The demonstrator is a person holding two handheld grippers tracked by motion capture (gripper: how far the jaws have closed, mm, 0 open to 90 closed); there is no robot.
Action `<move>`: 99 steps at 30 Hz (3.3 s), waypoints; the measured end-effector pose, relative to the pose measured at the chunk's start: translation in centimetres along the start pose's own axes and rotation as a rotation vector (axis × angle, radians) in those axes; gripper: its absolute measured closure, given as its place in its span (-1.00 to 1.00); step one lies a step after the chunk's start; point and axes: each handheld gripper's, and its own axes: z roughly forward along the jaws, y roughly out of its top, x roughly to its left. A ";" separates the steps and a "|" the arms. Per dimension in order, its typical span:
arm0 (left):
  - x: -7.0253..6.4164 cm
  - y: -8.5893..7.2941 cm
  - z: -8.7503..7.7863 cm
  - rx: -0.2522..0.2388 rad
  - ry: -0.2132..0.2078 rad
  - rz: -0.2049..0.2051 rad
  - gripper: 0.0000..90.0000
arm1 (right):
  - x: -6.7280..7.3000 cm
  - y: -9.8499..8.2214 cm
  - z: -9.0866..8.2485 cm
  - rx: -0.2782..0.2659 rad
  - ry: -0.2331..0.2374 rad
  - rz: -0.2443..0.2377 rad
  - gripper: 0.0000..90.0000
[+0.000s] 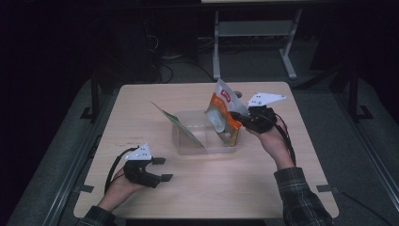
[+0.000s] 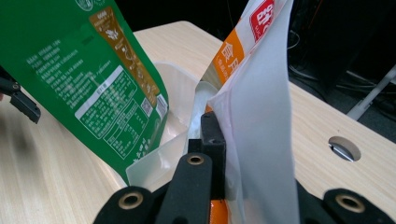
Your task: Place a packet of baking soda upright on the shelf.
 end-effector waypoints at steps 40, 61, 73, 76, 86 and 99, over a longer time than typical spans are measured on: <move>-0.3 -0.2 0.7 0.036 -0.012 0.011 -0.41 | 0.5 -1.2 2.8 0.048 0.037 0.024 0.25; -0.3 -0.2 0.8 0.036 -0.017 0.010 -0.42 | 0.4 -1.5 2.0 0.028 -0.040 0.048 -0.44; -0.3 -0.2 0.7 0.037 -0.011 0.027 -0.42 | 0.0 -3.5 -0.6 -0.005 -0.025 0.072 -0.55; -0.3 -0.2 0.5 0.032 -0.010 0.021 -0.42 | 0.1 -4.2 -1.4 -0.016 -0.008 0.096 -0.55; -0.6 -0.2 0.4 0.027 0.000 0.033 -0.48 | 0.8 -7.1 -3.2 -0.030 0.007 0.101 -0.59; -1.5 -1.2 -0.5 0.047 0.016 0.033 -0.57 | 3.0 -11.1 -3.8 0.048 0.035 0.099 -0.64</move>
